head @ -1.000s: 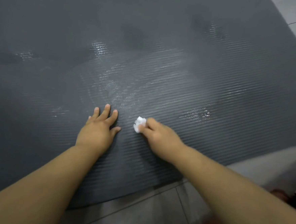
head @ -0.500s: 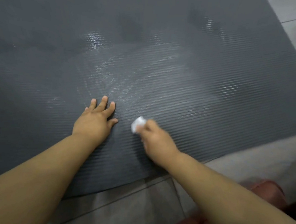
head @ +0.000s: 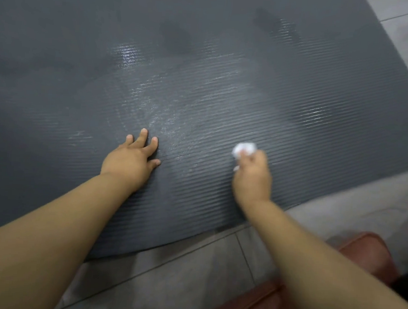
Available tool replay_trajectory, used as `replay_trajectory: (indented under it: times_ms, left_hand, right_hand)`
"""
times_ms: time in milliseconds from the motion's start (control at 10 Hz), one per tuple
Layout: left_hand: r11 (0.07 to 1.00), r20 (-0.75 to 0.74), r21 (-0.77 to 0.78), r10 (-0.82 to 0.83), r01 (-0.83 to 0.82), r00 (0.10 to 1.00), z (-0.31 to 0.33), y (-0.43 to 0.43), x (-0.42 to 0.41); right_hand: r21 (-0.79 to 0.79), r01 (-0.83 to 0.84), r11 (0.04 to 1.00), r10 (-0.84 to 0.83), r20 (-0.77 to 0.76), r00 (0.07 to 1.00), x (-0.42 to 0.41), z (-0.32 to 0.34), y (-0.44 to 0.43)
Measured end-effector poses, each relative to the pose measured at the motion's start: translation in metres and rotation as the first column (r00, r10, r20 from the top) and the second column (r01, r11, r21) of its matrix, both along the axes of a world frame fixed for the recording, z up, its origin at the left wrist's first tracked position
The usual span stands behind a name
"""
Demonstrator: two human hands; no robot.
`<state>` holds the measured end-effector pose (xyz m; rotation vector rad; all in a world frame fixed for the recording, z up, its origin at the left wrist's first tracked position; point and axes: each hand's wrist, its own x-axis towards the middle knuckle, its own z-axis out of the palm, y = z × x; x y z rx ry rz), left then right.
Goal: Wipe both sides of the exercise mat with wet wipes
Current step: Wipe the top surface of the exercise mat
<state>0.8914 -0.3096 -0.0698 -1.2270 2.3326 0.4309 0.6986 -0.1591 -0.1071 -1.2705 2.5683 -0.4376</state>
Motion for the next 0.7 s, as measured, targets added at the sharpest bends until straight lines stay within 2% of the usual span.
replay_trajectory:
  times_ms: [100, 200, 300, 400, 500, 600, 700]
  left_hand:
    - [0.998, 0.036, 0.046, -0.046, 0.044, 0.998, 0.008, 0.009, 0.01]
    - [0.99, 0.065, 0.117, -0.087, 0.079, 0.994, 0.015, 0.024, 0.025]
    - [0.985, 0.059, 0.161, -0.074, 0.064, 0.995, 0.02, 0.038, 0.037]
    - [0.99, 0.015, 0.139, -0.027, 0.024, 1.0, 0.017, 0.051, 0.043]
    - [0.996, -0.058, 0.083, 0.019, -0.014, 0.998, 0.007, 0.058, 0.045]
    - [0.998, -0.101, 0.058, 0.042, -0.037, 0.994, 0.001, 0.059, 0.046]
    - [0.998, -0.111, 0.054, 0.047, -0.041, 0.993, -0.001, 0.057, 0.047]
  right_hand:
    - [0.031, -0.558, 0.829, 0.542, 0.197, 0.817, 0.068, 0.006, 0.008]
    - [-0.022, -0.693, 0.72, 0.69, 0.131, 0.712, 0.047, 0.008, 0.022]
    - [0.196, -0.251, 0.948, 0.271, -0.081, 0.959, -0.026, 0.01, 0.031]
    - [0.153, 0.208, 0.966, -0.204, -0.044, 0.978, -0.044, 0.017, 0.033]
    - [0.102, 0.189, 0.977, -0.195, 0.053, 0.979, 0.017, 0.013, 0.024]
    - [0.095, -0.366, 0.926, 0.343, 0.198, 0.918, 0.099, 0.015, 0.026]
    - [0.075, -0.66, 0.747, 0.643, 0.171, 0.747, 0.097, 0.016, 0.037]
